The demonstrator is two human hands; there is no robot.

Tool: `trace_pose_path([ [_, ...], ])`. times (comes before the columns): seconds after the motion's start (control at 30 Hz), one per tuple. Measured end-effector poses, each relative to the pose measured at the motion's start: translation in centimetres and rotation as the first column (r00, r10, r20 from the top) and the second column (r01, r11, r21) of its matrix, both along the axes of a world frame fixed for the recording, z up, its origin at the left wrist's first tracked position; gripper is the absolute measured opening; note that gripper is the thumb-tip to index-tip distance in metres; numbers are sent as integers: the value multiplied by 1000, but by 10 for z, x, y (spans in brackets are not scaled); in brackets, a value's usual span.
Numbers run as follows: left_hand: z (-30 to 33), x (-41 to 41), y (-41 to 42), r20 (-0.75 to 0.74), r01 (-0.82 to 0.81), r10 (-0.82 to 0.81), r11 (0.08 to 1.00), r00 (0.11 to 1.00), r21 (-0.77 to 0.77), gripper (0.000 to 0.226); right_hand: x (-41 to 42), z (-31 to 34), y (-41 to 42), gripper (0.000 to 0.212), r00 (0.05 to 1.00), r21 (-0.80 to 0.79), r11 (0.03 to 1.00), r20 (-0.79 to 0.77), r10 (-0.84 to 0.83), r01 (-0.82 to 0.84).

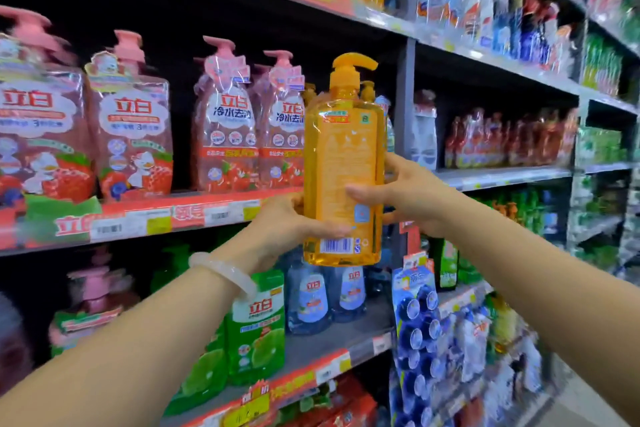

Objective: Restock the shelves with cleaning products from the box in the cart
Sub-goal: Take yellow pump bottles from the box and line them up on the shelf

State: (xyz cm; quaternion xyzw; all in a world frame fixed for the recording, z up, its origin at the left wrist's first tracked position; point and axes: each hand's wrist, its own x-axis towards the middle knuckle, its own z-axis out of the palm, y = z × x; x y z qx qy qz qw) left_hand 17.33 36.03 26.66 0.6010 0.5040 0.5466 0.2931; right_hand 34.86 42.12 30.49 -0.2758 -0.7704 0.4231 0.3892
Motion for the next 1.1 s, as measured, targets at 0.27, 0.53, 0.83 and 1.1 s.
trace_pose_path([
  [0.27,63,-11,123,40,-91,86,988,995,127,71,-23,65,125,52,994,84,996,-111,-3,12],
  [0.53,87,-5,210,105,-285,271,946,957,153,38,-51,81,240,69,986,165,985,-156,67,-41],
  [0.83,65,-4,257,90,-576,571,817,816,43,30,-91,51,314,55,928,176,930,-138,347,-322],
  [1.1,51,-3,254,-32,-658,664,746,747,107,44,-82,46,292,60,974,532,836,224,18,-138],
])
